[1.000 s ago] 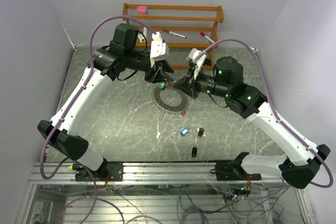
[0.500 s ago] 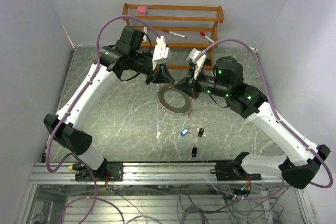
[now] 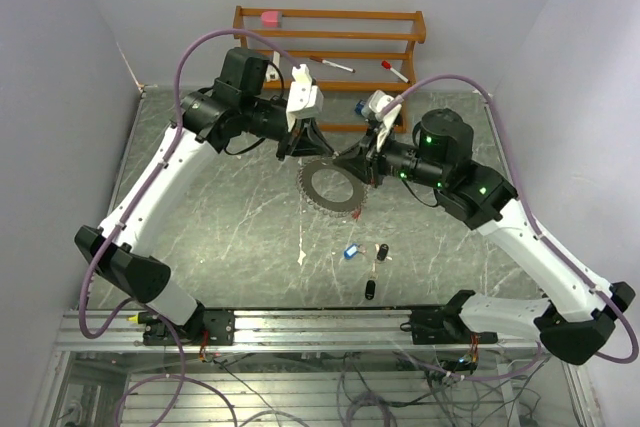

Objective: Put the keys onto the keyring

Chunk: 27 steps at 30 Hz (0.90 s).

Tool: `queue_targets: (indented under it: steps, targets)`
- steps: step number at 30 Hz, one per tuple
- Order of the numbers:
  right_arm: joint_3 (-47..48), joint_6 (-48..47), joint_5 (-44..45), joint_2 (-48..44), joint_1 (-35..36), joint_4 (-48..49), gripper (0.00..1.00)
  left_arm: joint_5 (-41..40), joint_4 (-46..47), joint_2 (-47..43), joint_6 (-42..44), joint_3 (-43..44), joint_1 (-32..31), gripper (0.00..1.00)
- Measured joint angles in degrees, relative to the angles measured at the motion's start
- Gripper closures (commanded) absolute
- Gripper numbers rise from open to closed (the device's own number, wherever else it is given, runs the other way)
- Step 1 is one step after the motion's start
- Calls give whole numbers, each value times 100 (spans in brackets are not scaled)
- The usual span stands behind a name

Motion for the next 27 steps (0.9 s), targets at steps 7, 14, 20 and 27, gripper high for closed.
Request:
queue_targets:
  steps: [7, 14, 20, 27]
  targets:
    - [-7, 20, 155, -404, 9, 59, 61, -317, 81, -66, -103, 0, 0, 93]
    - [236, -63, 264, -310, 9, -92, 84, -807, 76, -72, -33, 0, -2, 93]
    - [765, 114, 280, 380, 13, -426, 89, -1305, 59, -74, 37, 0, -22, 93]
    - [1093, 551, 289, 1034, 13, -822, 88, -1838, 42, -197, 55, -35, -68, 93]
